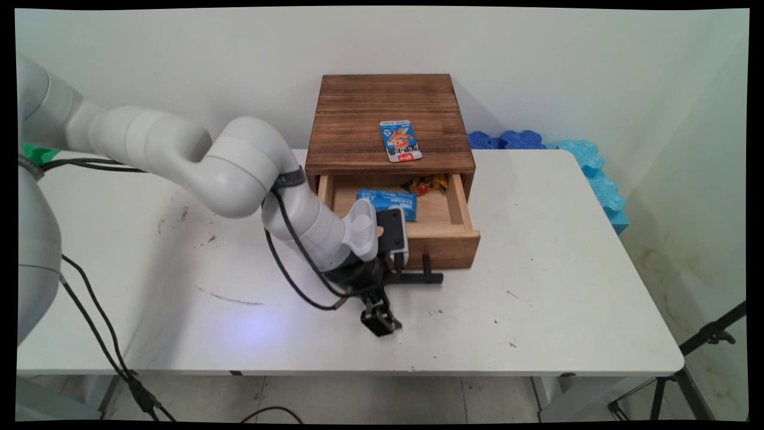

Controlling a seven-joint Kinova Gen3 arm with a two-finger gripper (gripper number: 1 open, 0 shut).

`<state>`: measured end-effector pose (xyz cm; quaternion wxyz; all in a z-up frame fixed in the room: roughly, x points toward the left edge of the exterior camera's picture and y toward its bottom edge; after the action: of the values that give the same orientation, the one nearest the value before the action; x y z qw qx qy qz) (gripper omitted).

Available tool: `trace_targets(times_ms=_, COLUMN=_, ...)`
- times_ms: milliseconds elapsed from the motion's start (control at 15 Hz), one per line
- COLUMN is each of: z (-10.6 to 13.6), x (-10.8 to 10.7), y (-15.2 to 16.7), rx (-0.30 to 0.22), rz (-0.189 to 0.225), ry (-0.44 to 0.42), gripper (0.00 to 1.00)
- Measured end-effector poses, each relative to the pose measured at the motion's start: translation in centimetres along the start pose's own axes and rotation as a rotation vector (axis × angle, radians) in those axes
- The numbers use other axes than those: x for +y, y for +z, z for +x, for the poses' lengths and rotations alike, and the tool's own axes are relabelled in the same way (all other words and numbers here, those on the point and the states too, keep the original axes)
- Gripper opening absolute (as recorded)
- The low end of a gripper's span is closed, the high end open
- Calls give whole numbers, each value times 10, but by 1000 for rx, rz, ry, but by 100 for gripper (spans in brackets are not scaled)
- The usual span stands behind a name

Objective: Open the drawer

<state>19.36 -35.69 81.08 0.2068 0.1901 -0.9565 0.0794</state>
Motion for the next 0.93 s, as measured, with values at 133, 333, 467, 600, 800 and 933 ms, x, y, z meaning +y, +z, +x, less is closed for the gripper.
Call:
trace_targets(times_ms=133, z=0, x=13, y=-3, rx=3, rz=-16, ry=-1, gripper=100)
trace_targets(times_ms=333, z=1, x=31, y=-6, rx=8, rz=-36, ry=0, gripper=100)
trace_targets(times_ms=467, z=1, x=40, y=-8, rx=10, rz=-46, ry=0, gripper=100)
trace_targets(times_ms=600, z=1, x=50, y=-11, rx=12, rz=-56, ry=1, gripper=100)
trace_targets(times_ms=800, z=0, x=63, y=-14, rx=15, rz=-69, ry=2, gripper=100)
trace_targets(times_ms=933, z=-1, x=70, y=-16, rx=16, rz=-76, ry=3, gripper=100)
